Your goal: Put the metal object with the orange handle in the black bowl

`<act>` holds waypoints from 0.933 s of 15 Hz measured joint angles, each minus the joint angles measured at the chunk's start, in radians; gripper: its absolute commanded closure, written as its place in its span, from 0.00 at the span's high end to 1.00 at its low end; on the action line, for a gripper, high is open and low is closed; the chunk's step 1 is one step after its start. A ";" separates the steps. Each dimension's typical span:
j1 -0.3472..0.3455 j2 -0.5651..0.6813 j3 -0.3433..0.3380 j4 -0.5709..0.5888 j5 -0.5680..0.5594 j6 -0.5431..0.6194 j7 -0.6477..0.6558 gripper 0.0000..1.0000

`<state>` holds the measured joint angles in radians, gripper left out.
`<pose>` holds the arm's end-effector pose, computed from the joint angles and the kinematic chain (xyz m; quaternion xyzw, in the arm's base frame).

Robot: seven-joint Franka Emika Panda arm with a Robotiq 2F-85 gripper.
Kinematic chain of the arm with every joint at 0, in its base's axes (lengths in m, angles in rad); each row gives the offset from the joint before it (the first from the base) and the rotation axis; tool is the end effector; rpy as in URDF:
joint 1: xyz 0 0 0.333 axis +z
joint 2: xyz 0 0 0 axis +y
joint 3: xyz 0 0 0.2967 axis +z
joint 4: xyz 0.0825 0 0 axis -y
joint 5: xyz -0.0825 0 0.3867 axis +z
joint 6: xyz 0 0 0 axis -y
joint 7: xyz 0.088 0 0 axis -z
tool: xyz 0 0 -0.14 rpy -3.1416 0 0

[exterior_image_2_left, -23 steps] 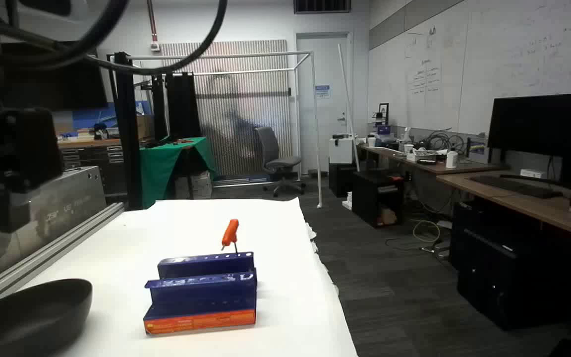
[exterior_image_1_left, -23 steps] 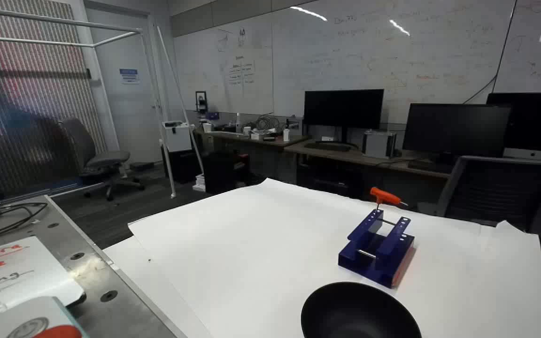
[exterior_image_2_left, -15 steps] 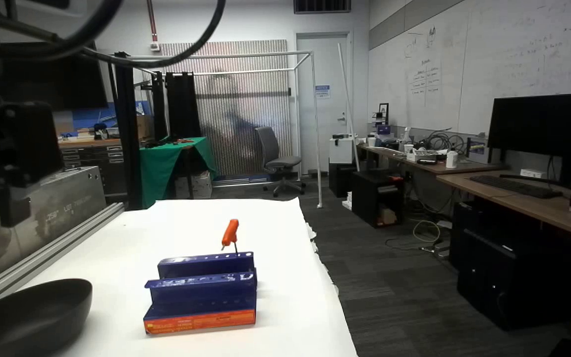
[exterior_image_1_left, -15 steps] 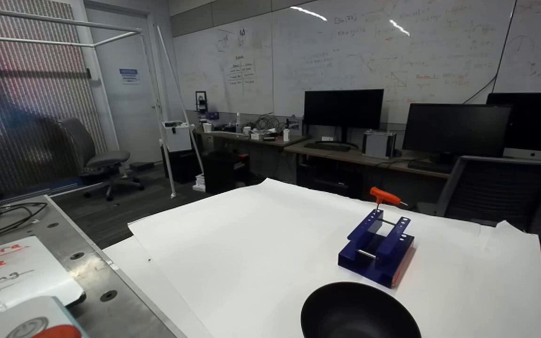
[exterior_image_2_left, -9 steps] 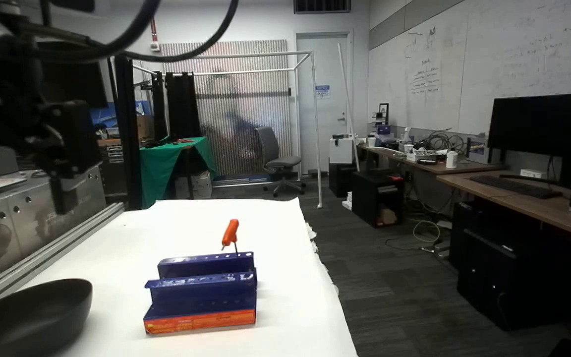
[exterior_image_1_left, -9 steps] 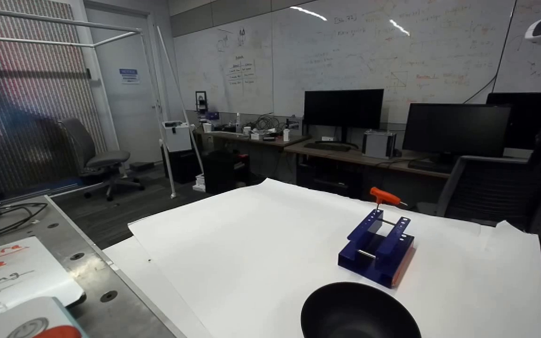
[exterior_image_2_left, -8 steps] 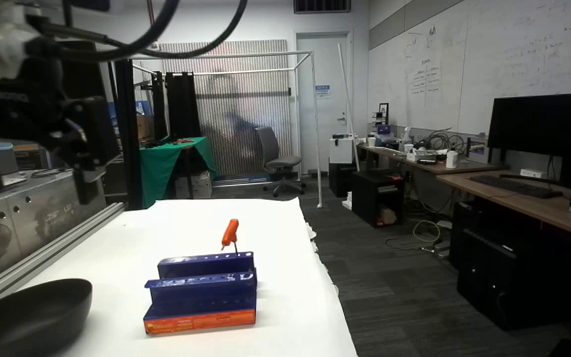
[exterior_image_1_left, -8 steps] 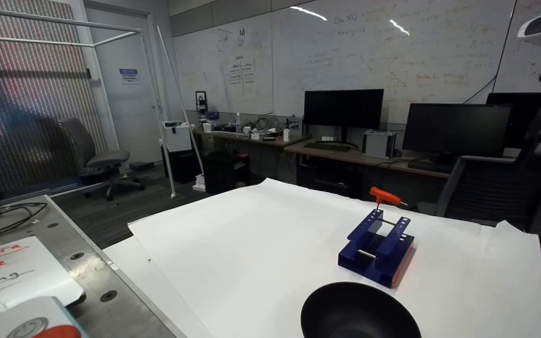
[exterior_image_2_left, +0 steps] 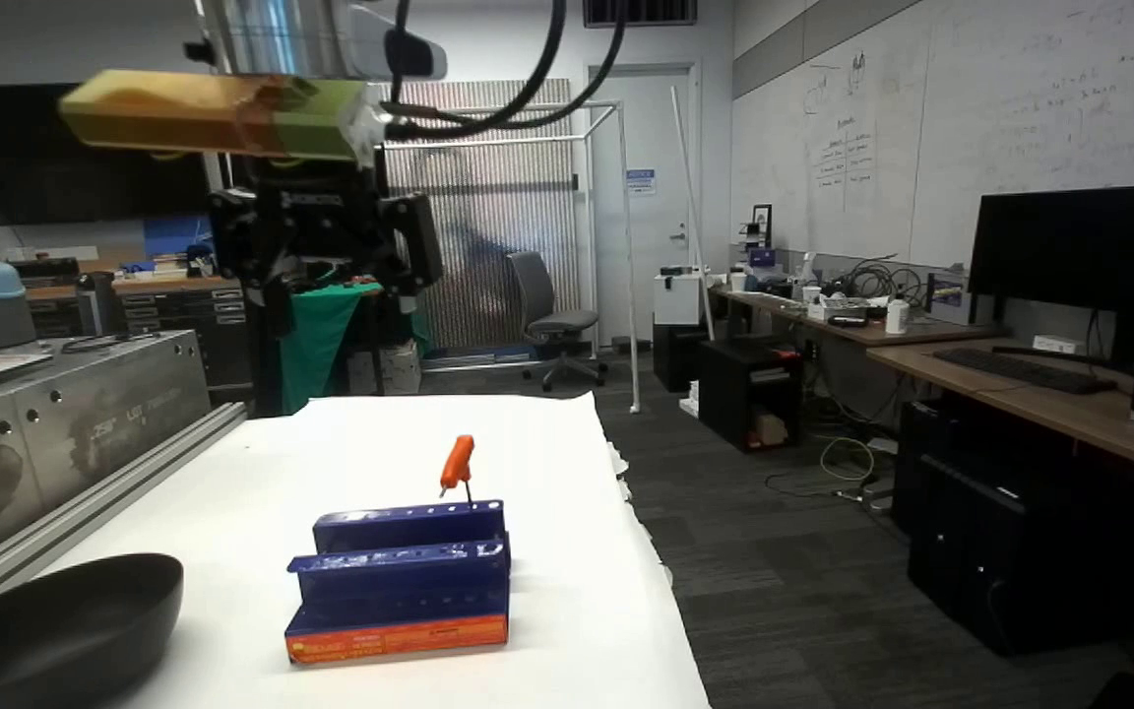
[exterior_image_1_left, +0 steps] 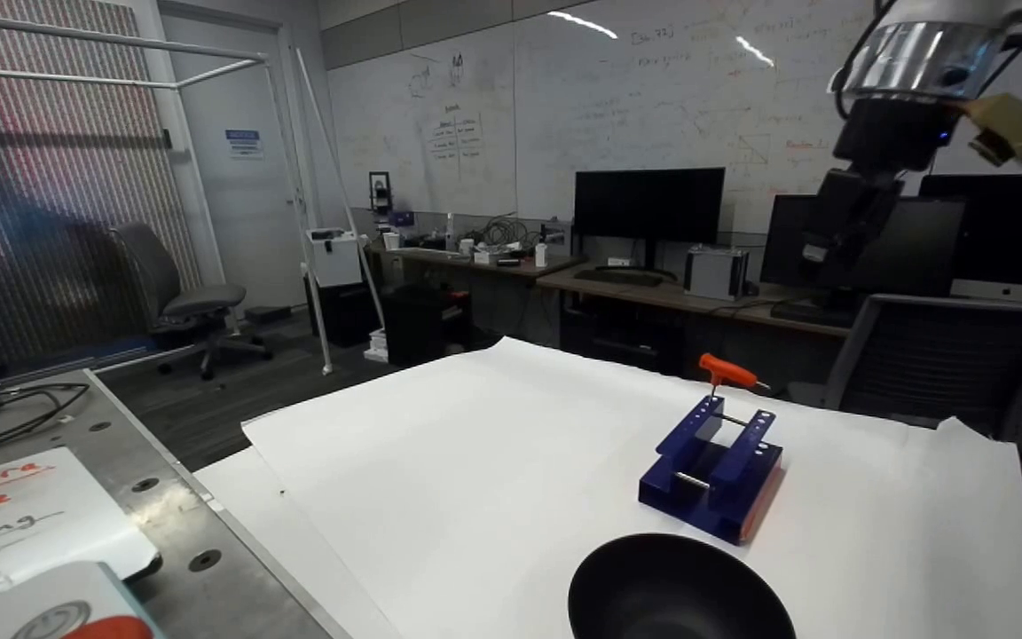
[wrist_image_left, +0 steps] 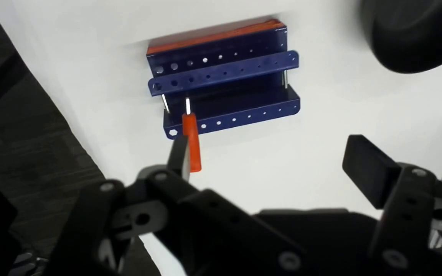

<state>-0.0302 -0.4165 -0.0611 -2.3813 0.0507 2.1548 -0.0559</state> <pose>0.4555 -0.0386 0.4444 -0.9945 0.0281 -0.0965 0.0279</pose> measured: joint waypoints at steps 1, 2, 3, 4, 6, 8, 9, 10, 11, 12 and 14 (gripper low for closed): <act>-0.009 0.062 -0.003 0.044 0.000 0.002 0.006 1.00; -0.016 0.120 -0.008 0.083 0.000 0.008 0.013 1.00; -0.023 0.178 -0.012 0.120 0.000 0.012 0.020 1.00; -0.028 0.233 -0.018 0.153 0.000 0.014 0.024 1.00; -0.038 0.328 -0.026 0.204 0.000 0.023 0.033 1.00; -0.048 0.408 -0.032 0.244 0.003 0.030 0.037 1.00; -0.052 0.441 -0.034 0.259 0.008 0.030 0.037 1.00; -0.056 0.470 -0.035 0.272 0.014 0.030 0.037 1.00; -0.059 0.496 -0.035 0.282 0.018 0.031 0.037 1.00; -0.059 0.518 -0.035 0.288 0.022 0.032 0.037 1.00; -0.059 0.557 -0.032 0.299 0.032 0.034 0.036 0.73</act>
<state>-0.0892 0.1410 -0.0929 -2.0827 0.0829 2.1887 -0.0194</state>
